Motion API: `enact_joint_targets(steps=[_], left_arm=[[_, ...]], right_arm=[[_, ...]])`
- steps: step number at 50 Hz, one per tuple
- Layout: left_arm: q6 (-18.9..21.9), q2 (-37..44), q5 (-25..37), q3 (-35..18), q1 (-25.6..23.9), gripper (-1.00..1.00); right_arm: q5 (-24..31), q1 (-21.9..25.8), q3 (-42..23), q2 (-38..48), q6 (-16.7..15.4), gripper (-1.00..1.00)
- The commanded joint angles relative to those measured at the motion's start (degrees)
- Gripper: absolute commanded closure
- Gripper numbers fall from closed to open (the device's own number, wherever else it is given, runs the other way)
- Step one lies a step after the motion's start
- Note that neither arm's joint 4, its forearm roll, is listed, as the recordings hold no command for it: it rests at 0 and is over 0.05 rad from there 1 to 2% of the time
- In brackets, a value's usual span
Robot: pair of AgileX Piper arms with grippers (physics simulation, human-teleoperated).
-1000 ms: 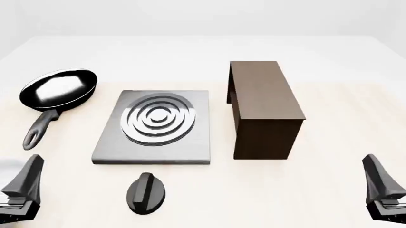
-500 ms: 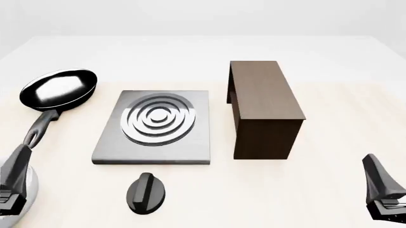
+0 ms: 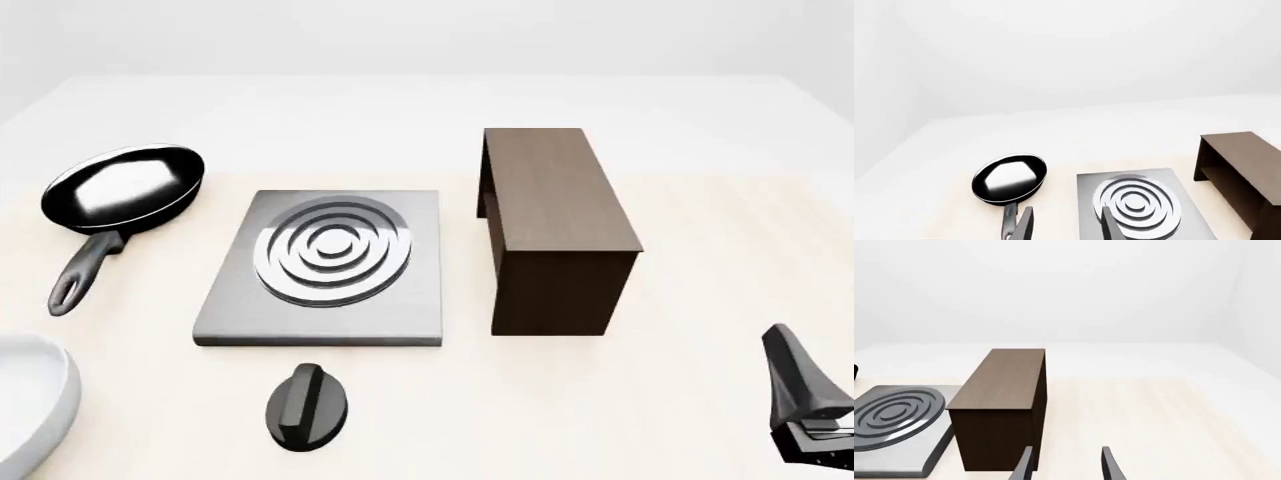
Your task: Turn on the stove.
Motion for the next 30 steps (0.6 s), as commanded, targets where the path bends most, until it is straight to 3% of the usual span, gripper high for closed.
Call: enact_joint_targets(steps=[1, 10, 22, 30], left_arm=[[-1.1, 4.8, 4.3, -6.6, -0.7, -1.0], [-3.2, 7.4, 6.4, -7.3, -1.9, -1.0], [-2.1, 12.0, 6.0, -5.9, -2.5, -1.0], [-4.3, 13.2, 5.9, -5.2, -3.5, -1.0]], right_arm=[[0.0, 0.0, 0.0, 0.0, 0.0, -1.0], [0.0, 0.0, 0.0, 0.0, 0.0, -1.0], [0.0, 0.0, 0.0, 0.0, 0.0, -1.0], [0.0, 0.0, 0.0, 0.0, 0.0, -1.0]])
